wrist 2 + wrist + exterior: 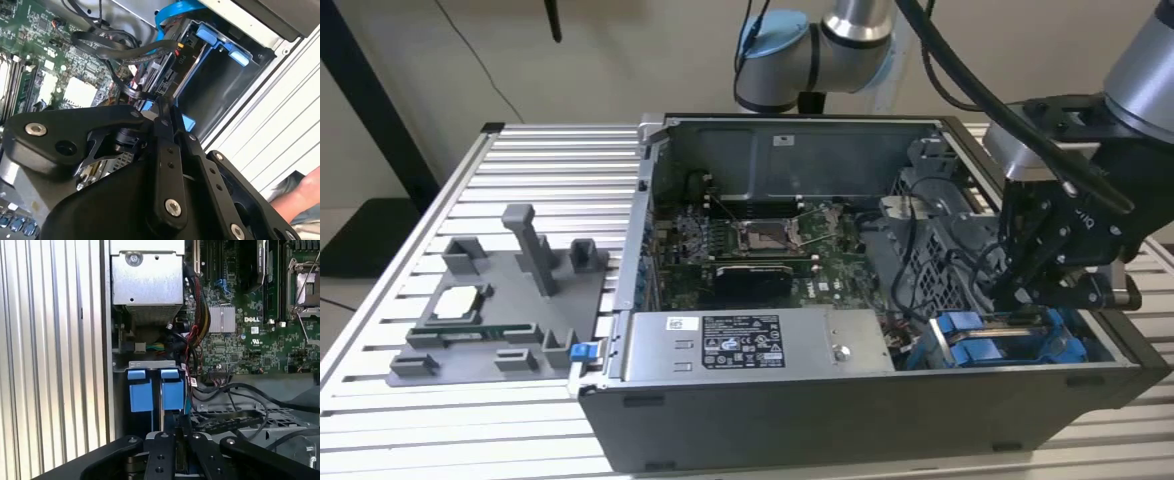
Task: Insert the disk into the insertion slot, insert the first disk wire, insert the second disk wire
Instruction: 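Insert the second disk wire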
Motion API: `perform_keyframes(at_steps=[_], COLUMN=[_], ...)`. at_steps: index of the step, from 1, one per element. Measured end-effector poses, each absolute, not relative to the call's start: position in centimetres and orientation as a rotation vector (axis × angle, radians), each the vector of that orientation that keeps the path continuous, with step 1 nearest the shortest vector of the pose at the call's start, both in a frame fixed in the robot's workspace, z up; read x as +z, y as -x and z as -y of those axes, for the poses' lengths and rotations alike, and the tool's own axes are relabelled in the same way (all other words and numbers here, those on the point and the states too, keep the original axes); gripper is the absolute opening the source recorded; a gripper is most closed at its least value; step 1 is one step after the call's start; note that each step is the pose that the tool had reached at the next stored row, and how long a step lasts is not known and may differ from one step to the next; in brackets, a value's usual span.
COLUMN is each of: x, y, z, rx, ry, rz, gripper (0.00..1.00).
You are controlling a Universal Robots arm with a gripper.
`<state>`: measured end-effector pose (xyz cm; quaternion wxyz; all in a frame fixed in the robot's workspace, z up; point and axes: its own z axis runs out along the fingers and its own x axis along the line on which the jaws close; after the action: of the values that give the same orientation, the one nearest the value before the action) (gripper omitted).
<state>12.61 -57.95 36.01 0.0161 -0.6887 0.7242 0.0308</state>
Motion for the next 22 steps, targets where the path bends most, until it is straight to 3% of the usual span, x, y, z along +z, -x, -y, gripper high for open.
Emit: perform_keyframes(at_steps=[8, 22], x=[35.4, 34.8], y=[-12.6, -12.6], z=[57.9, 57.4], rx=[0.037, 0.033], ry=[2.119, 2.118], rz=[-2.221, -2.220], gripper=[0.00, 0.00])
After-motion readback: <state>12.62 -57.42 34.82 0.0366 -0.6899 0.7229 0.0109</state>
